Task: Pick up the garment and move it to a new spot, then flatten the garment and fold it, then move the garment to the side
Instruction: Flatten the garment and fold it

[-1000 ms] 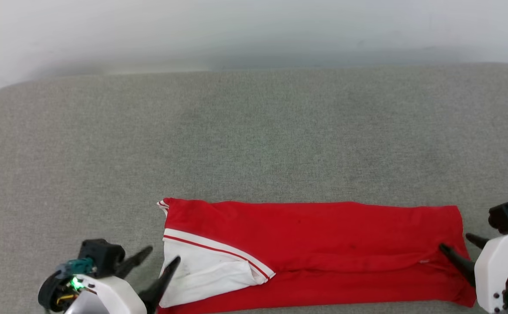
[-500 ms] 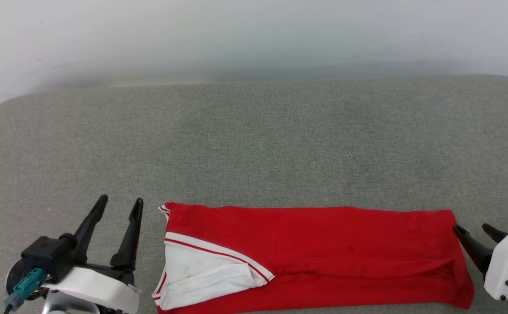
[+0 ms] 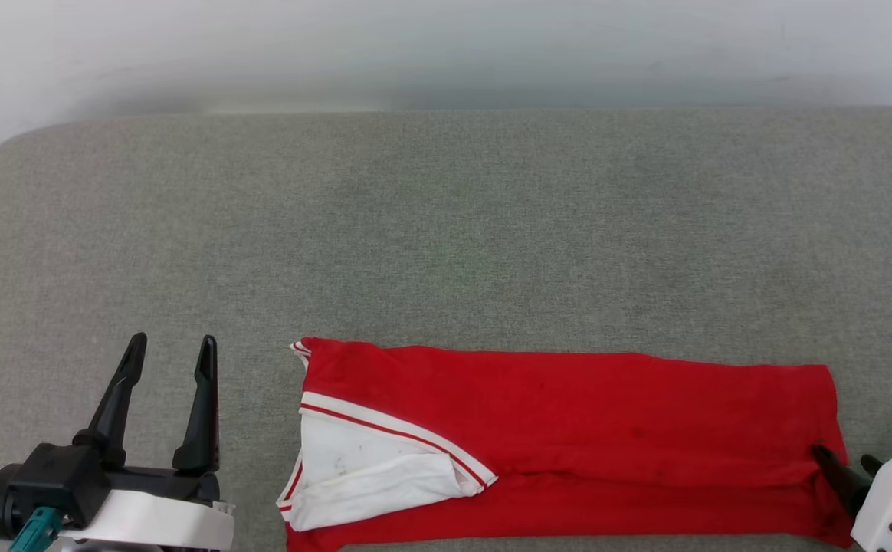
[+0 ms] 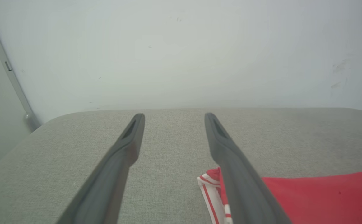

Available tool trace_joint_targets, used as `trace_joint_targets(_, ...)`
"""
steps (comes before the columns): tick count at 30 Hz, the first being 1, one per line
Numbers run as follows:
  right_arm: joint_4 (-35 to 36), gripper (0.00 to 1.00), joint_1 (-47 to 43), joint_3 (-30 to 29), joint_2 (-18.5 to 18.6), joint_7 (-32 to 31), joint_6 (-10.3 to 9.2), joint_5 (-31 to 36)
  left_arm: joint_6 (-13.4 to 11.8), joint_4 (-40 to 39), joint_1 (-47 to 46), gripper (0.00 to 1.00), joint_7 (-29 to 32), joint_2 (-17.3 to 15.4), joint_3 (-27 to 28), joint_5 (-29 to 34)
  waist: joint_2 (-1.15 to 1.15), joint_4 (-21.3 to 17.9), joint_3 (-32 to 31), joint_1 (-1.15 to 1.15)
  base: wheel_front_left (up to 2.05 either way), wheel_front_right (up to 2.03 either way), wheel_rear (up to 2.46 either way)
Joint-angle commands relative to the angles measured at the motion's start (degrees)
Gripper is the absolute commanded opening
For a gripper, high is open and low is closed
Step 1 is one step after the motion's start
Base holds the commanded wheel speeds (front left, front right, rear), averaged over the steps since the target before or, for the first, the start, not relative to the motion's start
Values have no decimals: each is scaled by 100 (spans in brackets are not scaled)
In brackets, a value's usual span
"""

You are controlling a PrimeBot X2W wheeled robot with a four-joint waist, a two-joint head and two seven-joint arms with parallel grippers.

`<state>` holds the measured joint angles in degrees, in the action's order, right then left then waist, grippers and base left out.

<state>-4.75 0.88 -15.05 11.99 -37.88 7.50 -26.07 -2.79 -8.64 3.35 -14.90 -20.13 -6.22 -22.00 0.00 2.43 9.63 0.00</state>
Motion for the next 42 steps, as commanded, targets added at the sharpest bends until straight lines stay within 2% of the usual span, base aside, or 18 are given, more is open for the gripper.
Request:
trace_joint_targets(1,-43,100,1,-15,-44,3,-2,6,47,14,36,100,-39,41,41,46,0,29,31,0,0,0,0)
trace_joint_targets(7,-528,100,45,-77,-39,18,-2,-167,491,161,-76,100,-40,420,312,407,0,152,163,0,0,0,0)
trace_joint_targets(13,-928,100,29,231,-62,61,-1,-526,787,294,-153,100,-40,684,469,636,0,250,260,0,0,0,0)
trace_joint_targets(20,-1125,100,-18,963,-175,100,34,-1008,935,397,-215,100,-41,860,598,783,0,293,287,0,0,0,0)
trace_joint_targets(25,-1168,100,-5,1264,-133,240,35,-1181,986,426,-233,100,-41,928,653,839,0,276,243,0,0,0,0)
trace_joint_targets(26,-1175,73,4,1291,-98,289,35,-1174,996,428,-235,100,-41,936,661,849,0,272,234,0,0,0,0)
trace_joint_targets(27,-1180,28,31,1290,-71,356,35,-1166,1005,433,-232,100,-41,943,670,860,0,266,222,0,0,0,0)
trace_joint_targets(28,-1189,0,64,1278,-35,430,35,-1155,1010,437,-225,100,-41,952,676,867,0,258,207,0,0,0,0)
trace_joint_targets(34,-1232,0,203,1050,253,863,-3,-1014,1020,454,-166,100,-41,949,704,886,0,198,144,0,0,0,0)
trace_joint_targets(42,-1416,0,329,457,638,1111,-9,-790,1025,430,-127,100,-40,916,694,903,0,94,116,0,0,0,0)
